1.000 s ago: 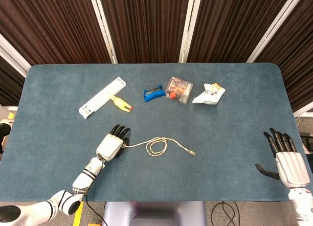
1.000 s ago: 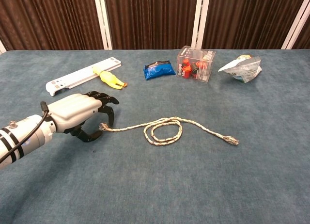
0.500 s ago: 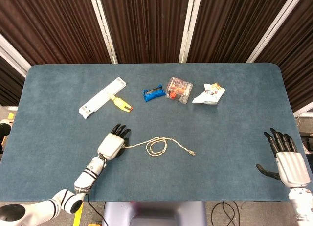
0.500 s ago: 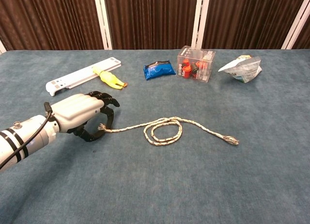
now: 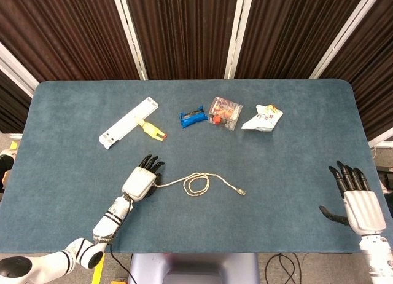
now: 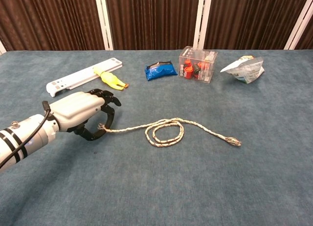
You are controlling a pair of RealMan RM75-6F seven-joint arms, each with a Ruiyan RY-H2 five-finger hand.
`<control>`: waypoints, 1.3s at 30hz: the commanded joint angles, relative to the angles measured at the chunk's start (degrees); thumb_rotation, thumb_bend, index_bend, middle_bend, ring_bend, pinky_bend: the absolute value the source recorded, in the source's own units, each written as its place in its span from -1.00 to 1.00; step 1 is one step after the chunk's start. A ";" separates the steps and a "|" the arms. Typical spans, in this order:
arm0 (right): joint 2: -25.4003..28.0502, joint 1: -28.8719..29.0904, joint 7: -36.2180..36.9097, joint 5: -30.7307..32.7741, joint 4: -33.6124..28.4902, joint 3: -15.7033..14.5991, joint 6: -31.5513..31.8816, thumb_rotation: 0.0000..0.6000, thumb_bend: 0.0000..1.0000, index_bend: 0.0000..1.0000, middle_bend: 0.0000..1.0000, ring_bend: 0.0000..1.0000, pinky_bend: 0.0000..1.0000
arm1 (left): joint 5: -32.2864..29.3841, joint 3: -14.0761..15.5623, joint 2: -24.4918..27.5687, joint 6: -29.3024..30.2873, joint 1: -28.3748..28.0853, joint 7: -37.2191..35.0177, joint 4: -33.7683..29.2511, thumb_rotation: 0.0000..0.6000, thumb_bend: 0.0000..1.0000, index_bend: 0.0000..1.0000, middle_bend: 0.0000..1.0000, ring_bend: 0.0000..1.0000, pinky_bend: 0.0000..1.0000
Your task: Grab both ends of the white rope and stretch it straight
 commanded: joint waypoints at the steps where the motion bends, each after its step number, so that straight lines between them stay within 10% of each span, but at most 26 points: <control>1: -1.67 0.33 -0.44 -0.23 0.64 0.39 0.31 0.63 -0.40 -1.00 -1.00 -1.00 -1.00 | 0.62 0.47 0.78 1.10 0.50 -0.58 -0.64 1.00 -0.10 0.27 -0.69 -1.00 -0.89; 7: -6.75 2.82 -1.41 -0.18 1.42 1.64 -1.73 0.99 -0.40 -0.72 -1.00 -1.00 -1.00 | 1.26 1.23 3.18 2.99 1.60 -0.14 -2.84 1.00 -0.11 0.28 -0.69 -1.00 -0.89; 21: -21.36 11.03 -16.99 3.37 2.32 4.21 -10.09 1.00 -0.36 0.03 -0.98 -1.00 -1.00 | 1.18 2.04 8.51 5.51 3.97 0.78 -9.21 1.00 -0.11 0.30 -0.70 -1.00 -0.89; 39: -37.20 16.43 -21.52 7.57 15.84 5.10 -13.82 1.00 -0.24 0.13 -0.95 -1.00 -1.00 | 0.62 2.00 10.38 5.39 4.78 -0.34 -9.47 1.00 -0.10 0.27 -0.70 -1.00 -0.88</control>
